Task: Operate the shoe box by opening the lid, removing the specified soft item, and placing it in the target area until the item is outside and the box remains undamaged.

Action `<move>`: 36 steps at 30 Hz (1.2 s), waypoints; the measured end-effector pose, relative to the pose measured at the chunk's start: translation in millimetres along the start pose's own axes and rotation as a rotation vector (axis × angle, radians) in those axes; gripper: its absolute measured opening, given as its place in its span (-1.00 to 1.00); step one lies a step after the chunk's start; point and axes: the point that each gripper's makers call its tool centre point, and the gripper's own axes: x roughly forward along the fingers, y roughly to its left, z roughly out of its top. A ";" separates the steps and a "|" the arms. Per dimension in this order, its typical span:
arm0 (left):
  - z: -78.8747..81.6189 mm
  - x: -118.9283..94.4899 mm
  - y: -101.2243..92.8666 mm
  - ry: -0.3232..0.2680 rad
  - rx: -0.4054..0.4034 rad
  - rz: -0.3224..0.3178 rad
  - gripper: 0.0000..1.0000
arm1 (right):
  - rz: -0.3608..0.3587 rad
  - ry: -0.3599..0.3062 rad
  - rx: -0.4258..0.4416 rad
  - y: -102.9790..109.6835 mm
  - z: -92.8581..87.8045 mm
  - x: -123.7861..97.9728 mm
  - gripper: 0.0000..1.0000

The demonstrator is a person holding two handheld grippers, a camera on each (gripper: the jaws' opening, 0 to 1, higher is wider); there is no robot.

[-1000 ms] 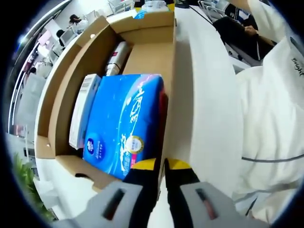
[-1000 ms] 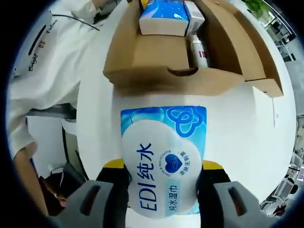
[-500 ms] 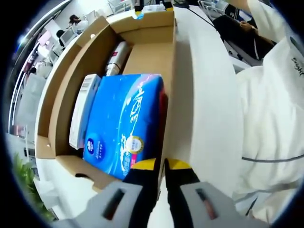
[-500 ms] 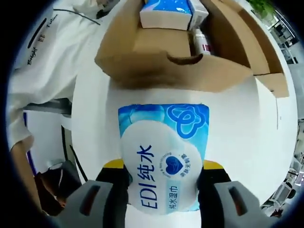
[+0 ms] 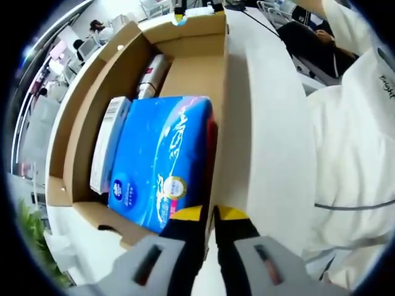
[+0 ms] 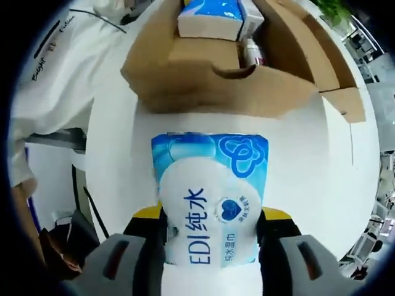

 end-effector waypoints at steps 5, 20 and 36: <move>-0.1 0.1 0.3 -0.002 0.000 0.002 -0.88 | -0.052 -0.008 0.034 4.5 -1.5 -16.9 0.05; 0.8 -0.6 -2.2 -0.017 0.007 -0.001 -0.87 | -0.301 -0.653 0.357 -13.3 16.9 -92.7 0.08; 1.4 -1.3 -6.5 -0.015 0.013 -0.003 -0.88 | -0.427 -1.101 0.580 -29.4 33.9 -151.5 0.05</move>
